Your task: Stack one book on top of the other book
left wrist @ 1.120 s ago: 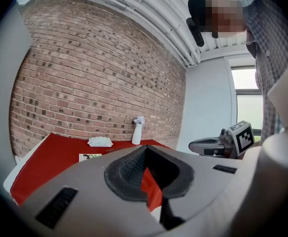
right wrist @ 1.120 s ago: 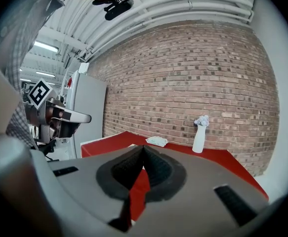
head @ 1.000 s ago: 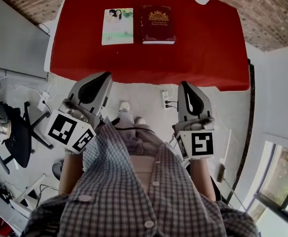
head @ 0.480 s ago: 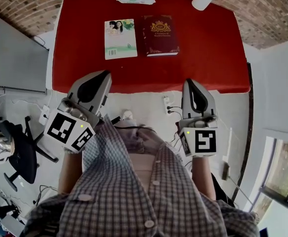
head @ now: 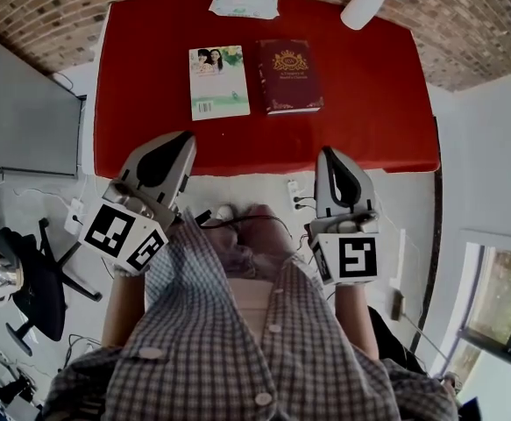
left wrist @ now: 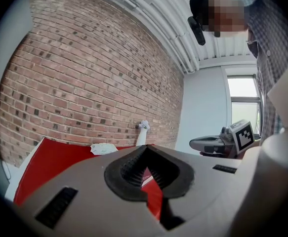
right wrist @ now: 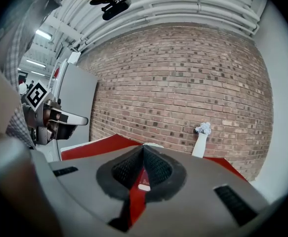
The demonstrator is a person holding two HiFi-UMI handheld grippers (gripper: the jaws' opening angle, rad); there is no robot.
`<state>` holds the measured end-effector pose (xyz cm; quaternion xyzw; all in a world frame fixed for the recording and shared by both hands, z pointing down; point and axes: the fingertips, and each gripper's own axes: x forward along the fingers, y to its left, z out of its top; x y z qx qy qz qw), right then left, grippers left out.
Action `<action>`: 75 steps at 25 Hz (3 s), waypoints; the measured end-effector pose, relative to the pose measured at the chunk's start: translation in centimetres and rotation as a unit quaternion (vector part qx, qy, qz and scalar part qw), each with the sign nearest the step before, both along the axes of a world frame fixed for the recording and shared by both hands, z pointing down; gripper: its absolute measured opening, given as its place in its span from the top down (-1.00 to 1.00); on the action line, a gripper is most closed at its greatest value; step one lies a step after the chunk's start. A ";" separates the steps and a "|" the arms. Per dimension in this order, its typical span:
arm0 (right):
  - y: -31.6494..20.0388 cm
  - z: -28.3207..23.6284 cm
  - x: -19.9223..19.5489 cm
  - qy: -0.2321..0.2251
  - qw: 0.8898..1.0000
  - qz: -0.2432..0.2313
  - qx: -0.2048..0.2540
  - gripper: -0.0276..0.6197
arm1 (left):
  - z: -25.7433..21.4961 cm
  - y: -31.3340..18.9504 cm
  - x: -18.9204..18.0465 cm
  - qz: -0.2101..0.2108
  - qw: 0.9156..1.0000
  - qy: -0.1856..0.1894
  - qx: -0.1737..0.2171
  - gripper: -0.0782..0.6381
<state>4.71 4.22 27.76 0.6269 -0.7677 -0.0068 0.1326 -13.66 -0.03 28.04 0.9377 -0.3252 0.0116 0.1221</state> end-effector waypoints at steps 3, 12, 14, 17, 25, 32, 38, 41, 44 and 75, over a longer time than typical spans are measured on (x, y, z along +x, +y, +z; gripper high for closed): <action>-0.6 0.2 -0.6 0.003 1.000 -0.004 -0.007 0.90 | 0.5 -0.5 -0.3 -0.004 1.000 0.002 -0.007 0.76; -3.4 0.5 -0.9 0.003 0.999 -0.029 -0.011 0.90 | 1.0 -2.5 -0.3 -0.019 1.000 0.005 -0.018 0.76; -4.3 0.6 -0.6 0.003 0.999 -0.032 -0.014 0.90 | 1.0 -3.1 0.0 -0.020 1.000 0.005 -0.020 0.76; -5.5 0.8 0.2 0.003 0.999 -0.037 -0.016 0.90 | 1.2 -4.3 1.0 -0.026 0.999 -0.008 -0.020 0.76; -8.9 1.7 3.8 0.007 0.998 -0.047 -0.032 0.90 | 2.4 -7.2 4.7 -0.026 0.999 -0.025 -0.038 0.76; -12.2 2.7 7.1 0.000 0.998 -0.051 -0.045 0.90 | 3.7 -9.8 8.1 -0.028 0.997 -0.038 -0.061 0.76; -14.9 3.8 9.5 -0.006 0.996 -0.070 -0.058 0.90 | 4.2 -11.6 10.6 -0.042 0.995 -0.047 -0.073 0.76; -16.2 4.3 10.5 -0.007 0.994 -0.087 -0.065 0.90 | 4.4 -12.7 11.5 -0.062 0.994 -0.045 -0.080 0.76; -17.3 4.7 11.3 -0.008 0.992 -0.106 -0.067 0.90 | 4.4 -13.5 12.4 -0.079 0.992 -0.045 -0.086 0.76; -22.4 9.6 13.4 -0.063 0.986 -0.074 -0.136 0.89 | 9.8 -18.6 15.5 -0.083 0.980 -0.106 -0.146 0.76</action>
